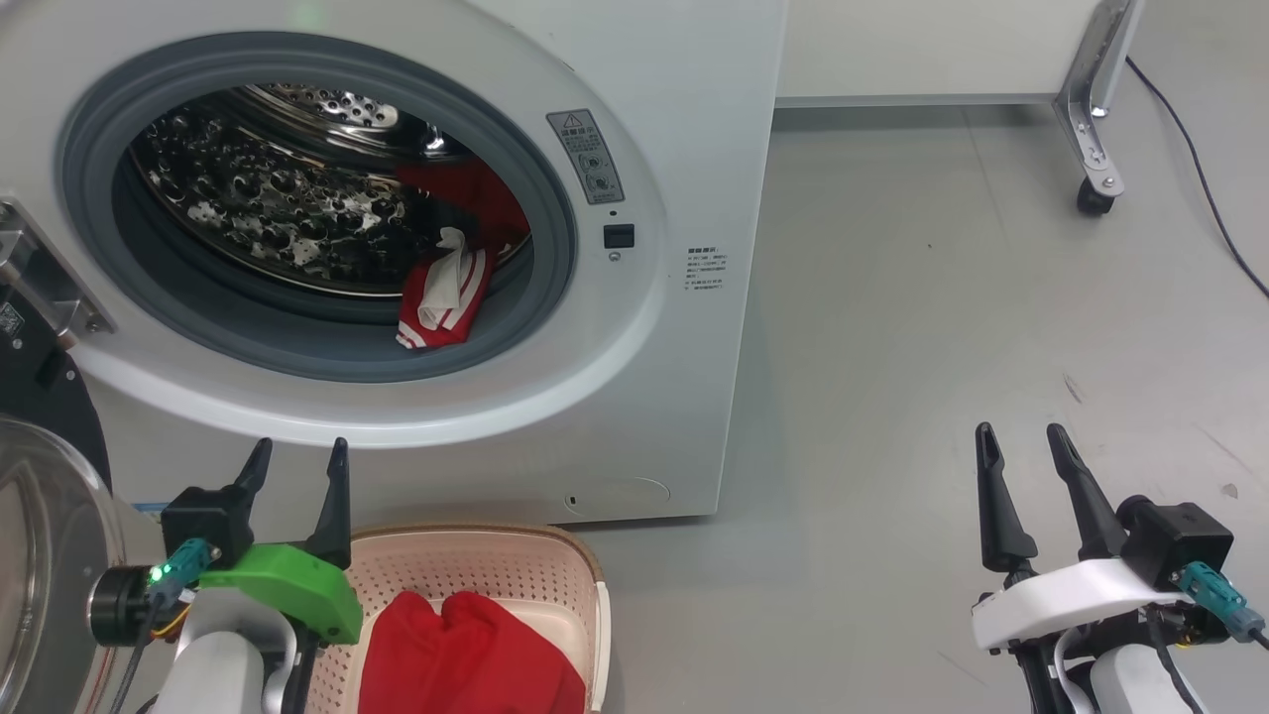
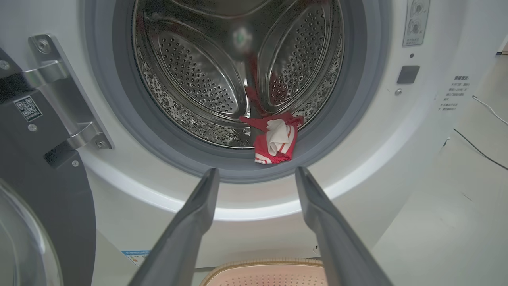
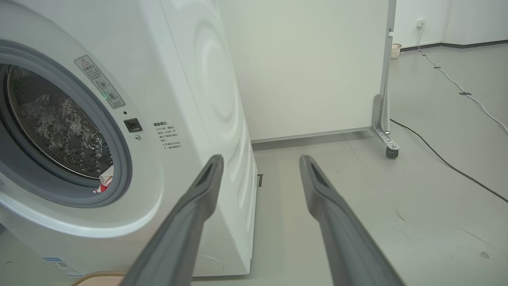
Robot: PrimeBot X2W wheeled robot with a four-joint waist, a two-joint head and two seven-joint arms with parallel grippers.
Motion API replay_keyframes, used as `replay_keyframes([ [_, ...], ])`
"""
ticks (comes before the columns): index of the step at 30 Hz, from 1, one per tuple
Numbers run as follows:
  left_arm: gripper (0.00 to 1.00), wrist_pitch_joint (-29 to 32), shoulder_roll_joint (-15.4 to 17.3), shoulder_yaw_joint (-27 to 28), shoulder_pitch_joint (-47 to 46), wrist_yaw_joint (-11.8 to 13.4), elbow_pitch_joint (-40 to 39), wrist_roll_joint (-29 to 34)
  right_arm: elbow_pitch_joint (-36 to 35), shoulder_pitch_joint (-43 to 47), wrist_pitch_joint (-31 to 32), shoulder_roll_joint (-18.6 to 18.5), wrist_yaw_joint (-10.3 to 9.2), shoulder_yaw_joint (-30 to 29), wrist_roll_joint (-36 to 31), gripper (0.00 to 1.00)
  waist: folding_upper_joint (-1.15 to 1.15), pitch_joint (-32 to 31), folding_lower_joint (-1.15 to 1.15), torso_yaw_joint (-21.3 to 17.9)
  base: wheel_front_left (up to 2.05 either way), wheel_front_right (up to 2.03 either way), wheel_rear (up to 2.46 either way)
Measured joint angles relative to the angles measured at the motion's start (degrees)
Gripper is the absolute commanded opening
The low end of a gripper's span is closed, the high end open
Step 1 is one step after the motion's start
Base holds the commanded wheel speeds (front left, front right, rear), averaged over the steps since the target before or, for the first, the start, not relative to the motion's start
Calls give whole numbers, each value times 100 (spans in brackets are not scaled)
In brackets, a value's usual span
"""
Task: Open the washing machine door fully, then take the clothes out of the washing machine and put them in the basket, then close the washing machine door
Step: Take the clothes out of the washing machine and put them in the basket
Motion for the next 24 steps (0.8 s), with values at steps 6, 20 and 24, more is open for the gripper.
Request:
replay_keyframes([
  [6, 100, -9, -10, 112, 310, -15, -533, -182, -34, 56, 0, 4, -1, -4, 0, 100, 0, -86, 0, 0, 0, 0, 0],
  [20, 100, -14, -21, 60, 771, -23, -1344, -175, -73, 160, 0, 24, -1, 10, 0, 100, 0, -97, 0, -54, 0, 0, 0],
  [24, 100, -13, -22, 47, 895, -23, -1475, -175, -76, 160, 0, 34, -1, 29, 0, 100, 0, -90, 0, -75, 0, 0, 0],
])
